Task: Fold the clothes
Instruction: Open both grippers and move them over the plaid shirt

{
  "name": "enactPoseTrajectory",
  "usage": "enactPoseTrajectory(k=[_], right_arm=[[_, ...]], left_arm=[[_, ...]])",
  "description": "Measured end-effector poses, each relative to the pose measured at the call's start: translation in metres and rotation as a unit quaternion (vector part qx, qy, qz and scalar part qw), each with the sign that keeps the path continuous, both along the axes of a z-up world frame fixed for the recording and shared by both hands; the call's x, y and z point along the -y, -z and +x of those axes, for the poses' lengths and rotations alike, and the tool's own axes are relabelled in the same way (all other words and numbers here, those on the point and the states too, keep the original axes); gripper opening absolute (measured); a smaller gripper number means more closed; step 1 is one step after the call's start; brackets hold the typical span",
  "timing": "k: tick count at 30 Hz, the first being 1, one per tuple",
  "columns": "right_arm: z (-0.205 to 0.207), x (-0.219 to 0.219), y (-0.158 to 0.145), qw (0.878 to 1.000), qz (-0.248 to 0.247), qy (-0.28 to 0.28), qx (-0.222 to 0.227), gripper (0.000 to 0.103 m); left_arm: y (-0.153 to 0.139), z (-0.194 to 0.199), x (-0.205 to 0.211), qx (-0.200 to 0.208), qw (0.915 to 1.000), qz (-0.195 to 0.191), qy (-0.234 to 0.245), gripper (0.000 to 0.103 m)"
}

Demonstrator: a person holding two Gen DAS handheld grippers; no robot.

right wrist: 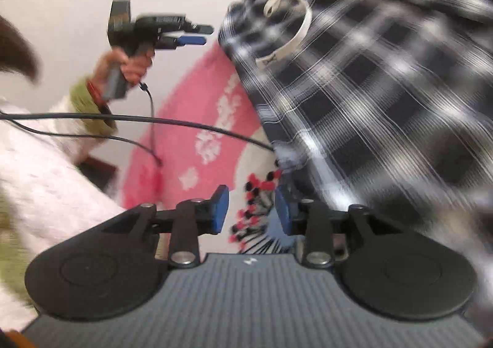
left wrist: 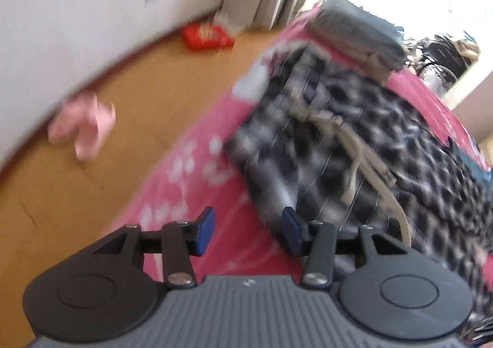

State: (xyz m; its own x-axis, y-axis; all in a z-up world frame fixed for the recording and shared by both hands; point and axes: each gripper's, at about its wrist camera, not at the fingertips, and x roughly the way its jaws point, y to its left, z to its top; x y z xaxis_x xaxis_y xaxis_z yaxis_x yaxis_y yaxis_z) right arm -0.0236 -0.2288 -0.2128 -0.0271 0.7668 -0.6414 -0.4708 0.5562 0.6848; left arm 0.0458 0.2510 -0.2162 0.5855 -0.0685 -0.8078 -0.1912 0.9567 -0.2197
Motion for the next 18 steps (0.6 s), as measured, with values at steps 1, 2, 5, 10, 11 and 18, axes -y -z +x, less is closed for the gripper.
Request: enactPoseTrajectory(k=[1, 2, 5, 10, 11, 18], right_arm=[[-0.005, 0.012, -0.001, 1.000, 0.002, 0.026, -0.009, 0.037], [-0.011, 0.024, -0.001, 0.998, 0.005, 0.053, -0.018, 0.039], [-0.027, 0.059, -0.003, 0.990, 0.011, 0.132, -0.045, 0.041], [-0.053, 0.119, -0.006, 0.961, 0.022, 0.261, -0.089, 0.041], [-0.064, 0.126, -0.005, 0.955, 0.009, 0.282, -0.095, 0.041], [-0.143, 0.195, -0.003, 0.866, -0.127, 0.475, -0.086, 0.041]], left_arm=[[-0.008, 0.003, 0.008, 0.017, 0.9995, 0.015, 0.021, 0.051], [-0.013, 0.008, 0.021, 0.030, 0.9982, 0.020, 0.048, 0.051], [-0.019, 0.028, 0.068, 0.056, 0.9884, 0.000, 0.141, 0.052], [-0.004, 0.045, 0.168, 0.058, 0.9421, -0.057, 0.325, 0.052], [0.002, 0.041, 0.187, 0.055, 0.9292, -0.064, 0.360, 0.052], [0.045, 0.009, 0.276, 0.016, 0.8633, -0.105, 0.493, 0.048]])
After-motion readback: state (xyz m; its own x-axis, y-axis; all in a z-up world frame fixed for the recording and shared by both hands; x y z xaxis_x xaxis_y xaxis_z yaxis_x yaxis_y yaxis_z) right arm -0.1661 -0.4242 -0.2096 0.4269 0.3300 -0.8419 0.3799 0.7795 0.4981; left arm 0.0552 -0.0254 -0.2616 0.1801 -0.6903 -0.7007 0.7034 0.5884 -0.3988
